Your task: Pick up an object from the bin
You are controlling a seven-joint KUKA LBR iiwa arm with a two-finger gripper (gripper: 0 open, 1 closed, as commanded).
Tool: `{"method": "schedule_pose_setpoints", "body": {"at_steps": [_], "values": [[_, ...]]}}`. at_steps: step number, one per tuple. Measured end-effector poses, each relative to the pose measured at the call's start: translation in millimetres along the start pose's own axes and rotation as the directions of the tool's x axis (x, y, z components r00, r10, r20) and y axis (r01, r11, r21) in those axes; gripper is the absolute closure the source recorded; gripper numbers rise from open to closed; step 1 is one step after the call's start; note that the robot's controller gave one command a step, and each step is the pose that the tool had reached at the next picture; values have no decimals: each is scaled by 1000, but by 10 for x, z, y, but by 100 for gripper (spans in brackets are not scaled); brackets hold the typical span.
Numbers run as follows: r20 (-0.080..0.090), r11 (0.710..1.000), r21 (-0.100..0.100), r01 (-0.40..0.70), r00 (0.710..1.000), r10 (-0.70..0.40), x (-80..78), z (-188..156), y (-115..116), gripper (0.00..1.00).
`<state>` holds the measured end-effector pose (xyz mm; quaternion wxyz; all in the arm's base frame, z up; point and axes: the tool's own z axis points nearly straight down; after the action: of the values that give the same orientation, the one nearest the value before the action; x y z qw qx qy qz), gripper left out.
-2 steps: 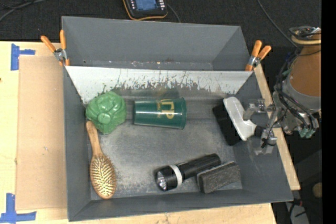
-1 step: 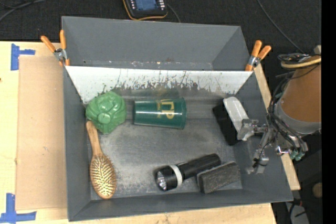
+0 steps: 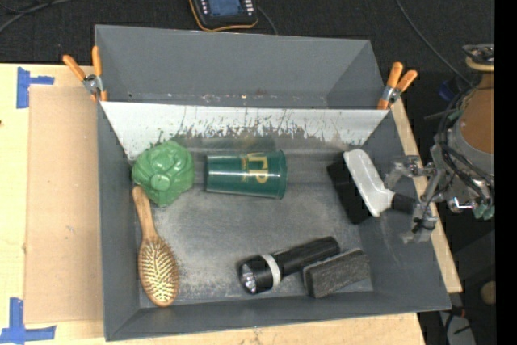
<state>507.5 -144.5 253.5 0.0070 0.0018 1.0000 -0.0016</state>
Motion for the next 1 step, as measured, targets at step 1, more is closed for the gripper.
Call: {"method": "schedule_pose_setpoints", "body": {"at_steps": [1], "values": [[-19, 997, -6, -75, 997, 75, 83, 1093, 418, 0]]}}
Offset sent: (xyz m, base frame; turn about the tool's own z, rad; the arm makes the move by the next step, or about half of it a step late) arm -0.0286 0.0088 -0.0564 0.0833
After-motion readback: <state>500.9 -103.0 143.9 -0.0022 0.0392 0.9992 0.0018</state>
